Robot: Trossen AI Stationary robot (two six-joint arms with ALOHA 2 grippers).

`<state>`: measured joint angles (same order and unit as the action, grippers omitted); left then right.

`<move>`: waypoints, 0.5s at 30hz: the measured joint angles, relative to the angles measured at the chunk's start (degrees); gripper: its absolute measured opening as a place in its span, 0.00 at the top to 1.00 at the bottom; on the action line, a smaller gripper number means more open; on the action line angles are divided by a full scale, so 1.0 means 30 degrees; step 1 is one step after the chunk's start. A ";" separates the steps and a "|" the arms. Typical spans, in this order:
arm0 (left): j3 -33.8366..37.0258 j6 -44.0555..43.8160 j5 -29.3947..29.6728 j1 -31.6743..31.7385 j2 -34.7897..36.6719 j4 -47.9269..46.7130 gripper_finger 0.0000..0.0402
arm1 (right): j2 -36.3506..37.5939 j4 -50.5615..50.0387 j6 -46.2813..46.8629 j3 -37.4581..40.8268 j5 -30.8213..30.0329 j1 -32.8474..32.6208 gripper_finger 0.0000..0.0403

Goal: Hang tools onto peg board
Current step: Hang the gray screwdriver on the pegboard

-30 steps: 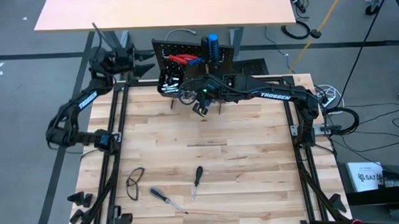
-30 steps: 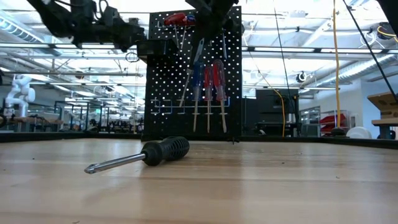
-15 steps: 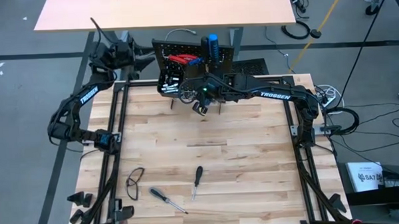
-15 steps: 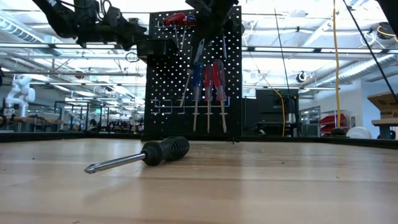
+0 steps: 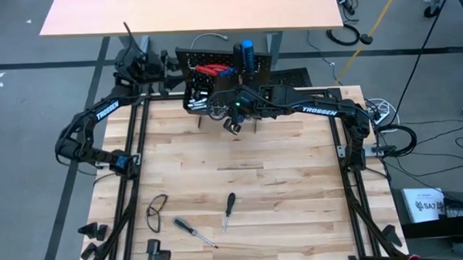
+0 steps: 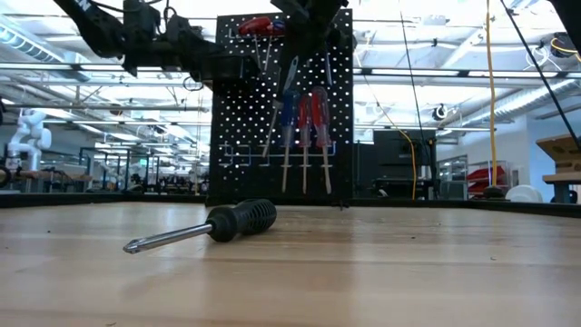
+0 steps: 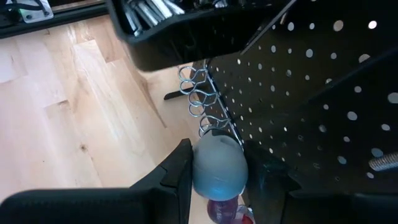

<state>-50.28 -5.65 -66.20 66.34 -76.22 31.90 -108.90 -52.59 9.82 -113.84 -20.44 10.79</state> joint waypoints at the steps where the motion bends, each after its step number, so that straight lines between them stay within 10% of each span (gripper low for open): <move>1: 0.0000 0.0016 -0.0005 -0.0151 0.0139 -0.0463 0.41 | 0.0000 -0.0012 -0.0007 0.0000 0.0021 0.0000 0.75; 15: 0.0007 0.2652 0.1083 -0.1930 0.1870 -0.4887 0.41 | 0.0000 -0.0911 0.0317 0.0000 0.1147 0.0118 0.75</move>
<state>-50.26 2.31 -62.95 60.55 -70.61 17.23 -108.90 -55.32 10.78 -113.84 -17.00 11.14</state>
